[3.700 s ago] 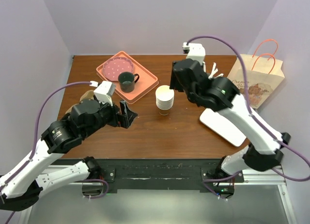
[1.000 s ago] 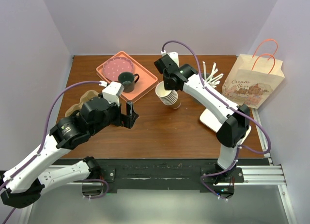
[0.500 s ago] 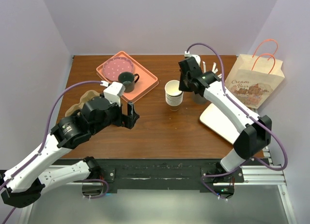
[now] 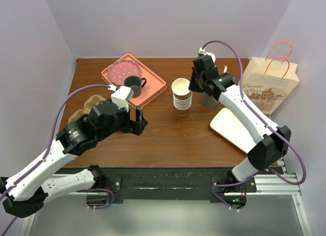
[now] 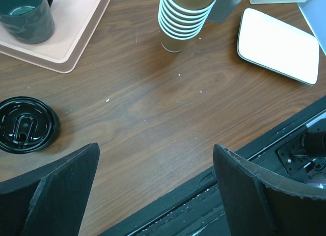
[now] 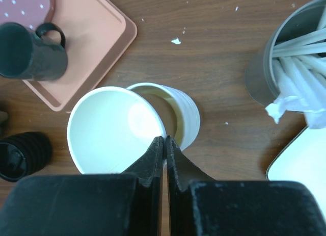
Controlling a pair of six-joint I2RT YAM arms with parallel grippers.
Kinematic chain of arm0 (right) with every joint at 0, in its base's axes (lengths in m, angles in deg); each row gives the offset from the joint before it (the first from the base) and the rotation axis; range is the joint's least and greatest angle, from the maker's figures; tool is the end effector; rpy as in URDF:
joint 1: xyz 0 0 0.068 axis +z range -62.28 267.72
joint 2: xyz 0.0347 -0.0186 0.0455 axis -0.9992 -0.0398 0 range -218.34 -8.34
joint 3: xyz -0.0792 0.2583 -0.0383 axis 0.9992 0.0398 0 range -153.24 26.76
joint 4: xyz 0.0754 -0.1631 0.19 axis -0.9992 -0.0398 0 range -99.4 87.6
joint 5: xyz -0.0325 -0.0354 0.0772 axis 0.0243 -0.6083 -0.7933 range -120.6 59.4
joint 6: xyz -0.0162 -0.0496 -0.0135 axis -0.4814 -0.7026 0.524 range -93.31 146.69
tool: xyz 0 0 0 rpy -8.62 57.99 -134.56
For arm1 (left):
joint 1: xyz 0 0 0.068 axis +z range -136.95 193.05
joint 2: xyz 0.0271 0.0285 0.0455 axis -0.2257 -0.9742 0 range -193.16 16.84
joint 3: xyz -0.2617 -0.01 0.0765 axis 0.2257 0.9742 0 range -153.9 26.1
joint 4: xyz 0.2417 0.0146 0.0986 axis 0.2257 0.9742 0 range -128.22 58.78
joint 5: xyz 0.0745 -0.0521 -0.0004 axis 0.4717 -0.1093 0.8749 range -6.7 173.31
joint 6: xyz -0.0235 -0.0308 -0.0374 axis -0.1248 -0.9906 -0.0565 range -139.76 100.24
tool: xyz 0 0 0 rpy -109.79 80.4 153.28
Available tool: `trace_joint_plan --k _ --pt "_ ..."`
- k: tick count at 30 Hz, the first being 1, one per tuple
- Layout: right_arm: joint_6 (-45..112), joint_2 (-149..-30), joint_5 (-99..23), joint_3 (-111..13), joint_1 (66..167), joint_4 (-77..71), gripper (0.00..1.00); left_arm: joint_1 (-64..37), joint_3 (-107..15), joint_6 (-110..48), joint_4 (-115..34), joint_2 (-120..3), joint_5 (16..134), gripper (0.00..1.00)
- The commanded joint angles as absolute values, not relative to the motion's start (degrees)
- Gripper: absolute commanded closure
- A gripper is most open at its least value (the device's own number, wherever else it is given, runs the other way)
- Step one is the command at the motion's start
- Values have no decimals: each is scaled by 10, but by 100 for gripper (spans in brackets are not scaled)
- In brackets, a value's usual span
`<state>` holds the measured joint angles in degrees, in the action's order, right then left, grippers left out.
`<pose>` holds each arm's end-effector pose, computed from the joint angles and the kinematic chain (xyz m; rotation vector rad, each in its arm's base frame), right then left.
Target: Pack the takeout coffee
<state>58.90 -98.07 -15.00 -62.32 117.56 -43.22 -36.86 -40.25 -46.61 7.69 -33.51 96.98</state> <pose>0.3045 0.1636 0.3631 0.1872 2.2681 0.2611 0.1124 -0.1205 0.3879 0.2797 2.1082 -0.5625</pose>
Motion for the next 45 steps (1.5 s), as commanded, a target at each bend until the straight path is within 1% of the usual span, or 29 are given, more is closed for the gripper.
trace_joint_plan --k 1,5,9,11,15,17,20,21,23,26,27,29,32,34,38,41,45 --pt "604 -972 -130 -707 1169 -464 100 -371 -406 -476 47 -333 967 2" --pt "612 -963 -138 -720 1169 -469 100 -371 -407 -479 44 -335 966 2" --pt "621 -960 -149 -759 1169 -497 100 -370 -404 -482 45 -333 970 2" --pt "613 -950 -179 -765 1168 -489 100 -370 -403 -490 46 -333 978 0" --pt "601 -909 -292 -724 1172 -461 100 -370 -403 -507 49 -336 1001 0" --pt "610 -889 -303 -697 1186 -463 100 -370 -404 -539 65 -339 1045 0" --pt "627 -837 -287 -621 1232 -451 100 -370 -404 -578 93 -344 1097 0" --pt "634 -825 -268 -577 1264 -449 100 -369 -403 -582 98 -345 1098 0" --pt "659 -797 -255 -532 1295 -432 100 -370 -403 -588 106 -352 1098 0" --pt "689 -770 -224 -427 1347 -400 100 -369 -402 -613 127 -363 1115 0" --pt "693 -765 -188 -412 1371 -396 100 -367 -398 -625 136 -366 1122 0" --pt "703 -748 -156 -373 1389 -378 100 -356 -394 -659 141 -367 1117 0" --pt "705 -727 -133 -321 1407 -320 100 -325 -386 -675 128 -369 1077 0" --pt "706 -728 -118 -306 1413 -304 100 -312 -384 -688 129 -378 1061 0" --pt "705 -739 -84 -288 1421 -304 100 -250 -373 -701 131 -395 1019 0" --pt "698 -745 -63 -279 1421 -301 100 -220 -359 -699 112 -404 982 2" --pt "699 -770 -58 -276 1421 -306 100 -212 -353 -704 107 -429 979 3"
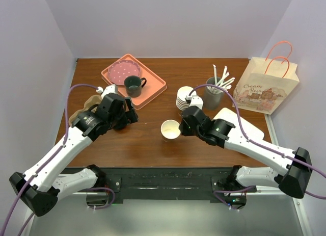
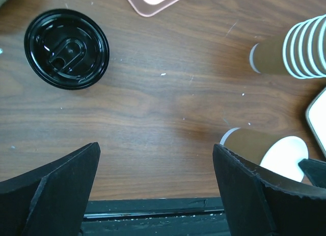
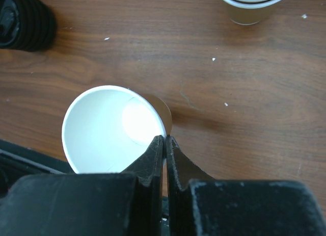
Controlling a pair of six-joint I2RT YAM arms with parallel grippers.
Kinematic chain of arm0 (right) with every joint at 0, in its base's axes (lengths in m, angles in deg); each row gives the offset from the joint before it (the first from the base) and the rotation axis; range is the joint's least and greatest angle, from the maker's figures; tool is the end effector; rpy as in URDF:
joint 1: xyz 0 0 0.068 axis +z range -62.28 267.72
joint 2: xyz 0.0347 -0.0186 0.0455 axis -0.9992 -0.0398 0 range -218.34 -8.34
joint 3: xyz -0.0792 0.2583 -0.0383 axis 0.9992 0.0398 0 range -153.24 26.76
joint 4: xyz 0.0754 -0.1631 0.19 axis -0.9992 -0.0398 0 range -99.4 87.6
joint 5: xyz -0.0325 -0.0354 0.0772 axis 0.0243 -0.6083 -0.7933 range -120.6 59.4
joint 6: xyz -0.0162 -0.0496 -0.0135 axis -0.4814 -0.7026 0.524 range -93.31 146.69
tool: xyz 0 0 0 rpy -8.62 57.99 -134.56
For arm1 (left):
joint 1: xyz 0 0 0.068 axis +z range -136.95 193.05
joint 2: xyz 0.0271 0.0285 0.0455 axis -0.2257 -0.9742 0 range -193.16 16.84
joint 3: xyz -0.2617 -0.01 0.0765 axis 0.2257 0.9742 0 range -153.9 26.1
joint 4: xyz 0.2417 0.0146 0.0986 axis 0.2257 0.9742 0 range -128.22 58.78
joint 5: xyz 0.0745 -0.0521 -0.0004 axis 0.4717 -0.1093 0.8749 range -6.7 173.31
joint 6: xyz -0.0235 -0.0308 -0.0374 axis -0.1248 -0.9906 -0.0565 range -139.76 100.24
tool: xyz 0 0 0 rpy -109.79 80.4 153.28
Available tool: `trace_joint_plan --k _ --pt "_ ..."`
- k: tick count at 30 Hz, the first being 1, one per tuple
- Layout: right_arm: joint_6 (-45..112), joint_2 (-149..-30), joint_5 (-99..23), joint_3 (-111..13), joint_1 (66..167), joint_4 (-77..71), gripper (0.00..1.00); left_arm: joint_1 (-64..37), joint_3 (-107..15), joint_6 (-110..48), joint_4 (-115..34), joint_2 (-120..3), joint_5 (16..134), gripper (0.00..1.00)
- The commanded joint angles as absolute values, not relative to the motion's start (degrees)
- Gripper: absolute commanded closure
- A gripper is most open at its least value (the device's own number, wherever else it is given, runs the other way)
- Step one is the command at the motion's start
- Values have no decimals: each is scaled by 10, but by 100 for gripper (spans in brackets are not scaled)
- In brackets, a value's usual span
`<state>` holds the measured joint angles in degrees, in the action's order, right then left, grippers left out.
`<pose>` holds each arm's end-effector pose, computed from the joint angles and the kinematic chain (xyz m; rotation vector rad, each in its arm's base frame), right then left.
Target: Pack the takeout coffee
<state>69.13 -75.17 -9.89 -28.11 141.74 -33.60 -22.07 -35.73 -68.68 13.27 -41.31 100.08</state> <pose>0.1550 0.1921 0.2908 -0.0509 2.3078 0.4633 0.1645 -0.1032 0.3333 -0.4213 2.3508 -0.3546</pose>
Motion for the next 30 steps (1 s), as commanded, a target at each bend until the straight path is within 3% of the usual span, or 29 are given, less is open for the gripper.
trace_joint_plan --k 1,7,14,18,22,30 --pt "698 -773 -62 -275 1421 -304 100 -211 -352 -704 108 -434 980 3" --pt "696 -785 -68 -252 1421 -286 100 -206 -340 -695 107 -465 1009 3" --pt "686 -800 -51 -254 1420 -301 88 -178 -320 -657 74 -489 1032 7" --pt "691 -788 -47 -265 1420 -332 75 -155 -327 -610 63 -518 1041 13" --pt "680 -758 -47 -299 1420 -376 69 -135 -338 -573 50 -551 1042 18" --pt "667 -689 -59 -361 1420 -447 68 -114 -374 -516 28 -623 1054 35"
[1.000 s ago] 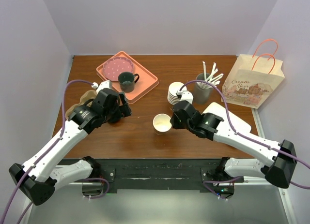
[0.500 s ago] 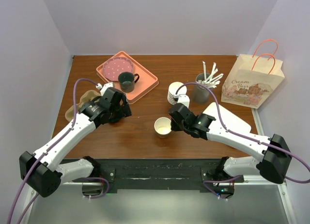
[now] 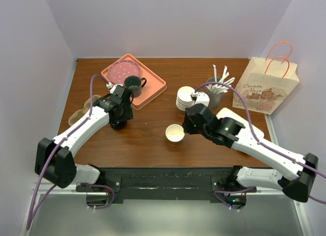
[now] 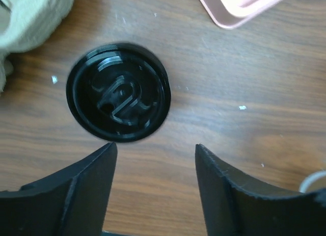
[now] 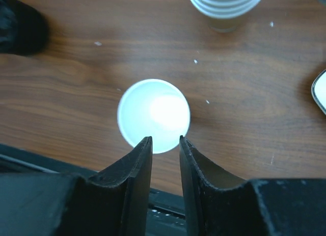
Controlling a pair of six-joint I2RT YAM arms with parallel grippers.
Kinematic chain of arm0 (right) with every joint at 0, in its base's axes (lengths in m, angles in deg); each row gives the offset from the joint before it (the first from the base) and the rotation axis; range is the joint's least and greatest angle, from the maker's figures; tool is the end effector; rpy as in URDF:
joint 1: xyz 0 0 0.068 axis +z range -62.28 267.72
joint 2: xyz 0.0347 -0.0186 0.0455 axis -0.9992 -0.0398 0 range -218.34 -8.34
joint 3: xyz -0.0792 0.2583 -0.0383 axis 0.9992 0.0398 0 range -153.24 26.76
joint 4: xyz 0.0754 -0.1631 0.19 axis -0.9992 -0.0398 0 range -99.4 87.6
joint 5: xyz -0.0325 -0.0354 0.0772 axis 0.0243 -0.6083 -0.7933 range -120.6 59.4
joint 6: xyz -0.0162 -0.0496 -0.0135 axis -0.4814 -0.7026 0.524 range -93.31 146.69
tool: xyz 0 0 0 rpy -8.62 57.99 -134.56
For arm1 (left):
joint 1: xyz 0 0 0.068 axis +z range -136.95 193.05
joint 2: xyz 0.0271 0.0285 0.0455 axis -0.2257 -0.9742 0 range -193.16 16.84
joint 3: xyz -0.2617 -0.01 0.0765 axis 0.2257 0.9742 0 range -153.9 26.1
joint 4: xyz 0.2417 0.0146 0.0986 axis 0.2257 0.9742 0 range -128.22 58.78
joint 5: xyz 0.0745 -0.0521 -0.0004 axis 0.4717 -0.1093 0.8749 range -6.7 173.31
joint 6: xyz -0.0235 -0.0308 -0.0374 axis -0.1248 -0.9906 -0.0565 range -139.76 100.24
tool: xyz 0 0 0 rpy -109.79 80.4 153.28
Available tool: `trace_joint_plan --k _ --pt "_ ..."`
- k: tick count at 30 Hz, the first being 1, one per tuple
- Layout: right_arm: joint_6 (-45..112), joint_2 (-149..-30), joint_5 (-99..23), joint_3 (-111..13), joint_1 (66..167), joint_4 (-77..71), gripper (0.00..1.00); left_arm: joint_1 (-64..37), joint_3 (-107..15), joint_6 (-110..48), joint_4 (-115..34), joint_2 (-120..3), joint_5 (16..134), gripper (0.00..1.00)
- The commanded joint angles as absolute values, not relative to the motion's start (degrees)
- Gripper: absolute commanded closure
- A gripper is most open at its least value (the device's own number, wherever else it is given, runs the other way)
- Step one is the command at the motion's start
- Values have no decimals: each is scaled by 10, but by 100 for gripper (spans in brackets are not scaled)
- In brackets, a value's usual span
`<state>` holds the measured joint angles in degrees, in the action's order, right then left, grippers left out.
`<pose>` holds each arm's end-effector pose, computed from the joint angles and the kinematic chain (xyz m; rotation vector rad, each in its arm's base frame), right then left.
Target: Pack the takeout coffee
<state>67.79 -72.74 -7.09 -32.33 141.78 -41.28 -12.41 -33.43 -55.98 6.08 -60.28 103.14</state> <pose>0.1476 0.1794 0.3144 -0.0583 2.2942 0.3921 0.2430 -0.1024 0.2593 -0.3502 2.5262 0.0554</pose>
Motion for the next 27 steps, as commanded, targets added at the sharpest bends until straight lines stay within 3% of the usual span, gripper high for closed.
trace_joint_plan --k 1,27 --pt "666 -679 -61 -364 1420 -453 68 -113 -378 -512 29 -629 1056 36" --pt "597 -668 -73 -398 1420 -452 71 -111 -395 -481 -2 -737 1063 69"
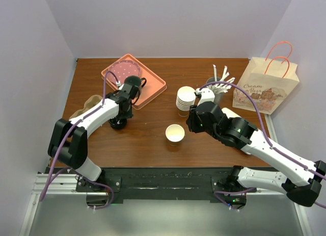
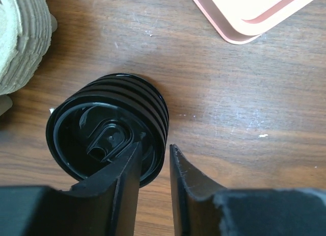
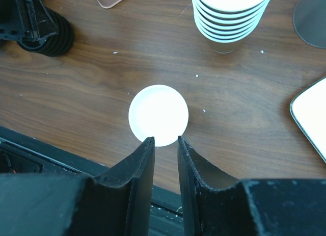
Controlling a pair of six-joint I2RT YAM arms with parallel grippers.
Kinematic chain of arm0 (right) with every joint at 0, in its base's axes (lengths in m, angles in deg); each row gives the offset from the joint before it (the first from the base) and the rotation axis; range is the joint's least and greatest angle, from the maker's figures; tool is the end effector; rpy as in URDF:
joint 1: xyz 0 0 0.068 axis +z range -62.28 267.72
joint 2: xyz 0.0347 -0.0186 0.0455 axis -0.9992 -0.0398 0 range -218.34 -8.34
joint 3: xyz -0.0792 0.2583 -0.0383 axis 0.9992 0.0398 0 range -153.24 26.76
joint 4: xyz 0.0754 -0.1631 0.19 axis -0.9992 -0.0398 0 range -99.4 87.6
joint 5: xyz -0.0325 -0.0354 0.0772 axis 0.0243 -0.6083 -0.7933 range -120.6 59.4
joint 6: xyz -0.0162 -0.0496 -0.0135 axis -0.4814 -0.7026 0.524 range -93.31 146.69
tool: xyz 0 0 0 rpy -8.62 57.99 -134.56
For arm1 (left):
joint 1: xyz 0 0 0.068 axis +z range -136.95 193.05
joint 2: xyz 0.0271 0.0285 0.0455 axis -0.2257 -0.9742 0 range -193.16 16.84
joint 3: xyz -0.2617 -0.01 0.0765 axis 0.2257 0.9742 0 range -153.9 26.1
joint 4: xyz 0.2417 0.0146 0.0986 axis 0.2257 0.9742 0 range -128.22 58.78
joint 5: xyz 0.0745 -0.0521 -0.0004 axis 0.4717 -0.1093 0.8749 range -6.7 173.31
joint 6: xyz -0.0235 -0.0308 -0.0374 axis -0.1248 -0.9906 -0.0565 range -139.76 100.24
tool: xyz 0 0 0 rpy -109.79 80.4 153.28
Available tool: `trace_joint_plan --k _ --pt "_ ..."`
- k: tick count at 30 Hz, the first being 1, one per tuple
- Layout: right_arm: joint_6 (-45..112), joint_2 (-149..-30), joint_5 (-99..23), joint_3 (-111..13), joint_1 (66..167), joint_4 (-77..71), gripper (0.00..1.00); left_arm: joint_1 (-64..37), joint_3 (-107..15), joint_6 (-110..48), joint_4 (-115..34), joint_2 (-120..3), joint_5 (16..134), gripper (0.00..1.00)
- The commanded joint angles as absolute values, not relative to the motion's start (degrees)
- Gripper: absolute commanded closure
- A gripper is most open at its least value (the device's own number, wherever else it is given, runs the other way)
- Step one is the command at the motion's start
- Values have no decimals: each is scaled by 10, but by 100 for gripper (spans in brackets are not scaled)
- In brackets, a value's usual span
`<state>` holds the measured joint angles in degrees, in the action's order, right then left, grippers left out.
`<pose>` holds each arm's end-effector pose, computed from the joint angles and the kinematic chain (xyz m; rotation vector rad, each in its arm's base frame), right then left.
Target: Pack the takeout coffee
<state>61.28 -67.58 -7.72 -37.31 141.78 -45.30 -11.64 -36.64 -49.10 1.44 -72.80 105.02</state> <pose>0.1334 0.1604 0.3550 -0.1581 2.2020 0.4295 0.2840 -0.1161 0.2220 -0.2093 2.5964 0.1994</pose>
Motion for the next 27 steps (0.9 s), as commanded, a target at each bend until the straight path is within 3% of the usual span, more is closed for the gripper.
trace_joint_plan --k 1,11,22,27 --pt "596 -668 -73 -397 1420 -451 71 -111 -398 -480 -1 -738 1062 73" --pt "601 -665 -71 -392 1420 -450 71 -111 -424 -473 31 -732 1049 99" --pt "594 -658 -74 -393 1420 -439 71 -111 -426 -479 59 -719 1035 96" --pt "598 -656 -79 -394 1420 -439 71 -111 -411 -460 32 -733 1048 99"
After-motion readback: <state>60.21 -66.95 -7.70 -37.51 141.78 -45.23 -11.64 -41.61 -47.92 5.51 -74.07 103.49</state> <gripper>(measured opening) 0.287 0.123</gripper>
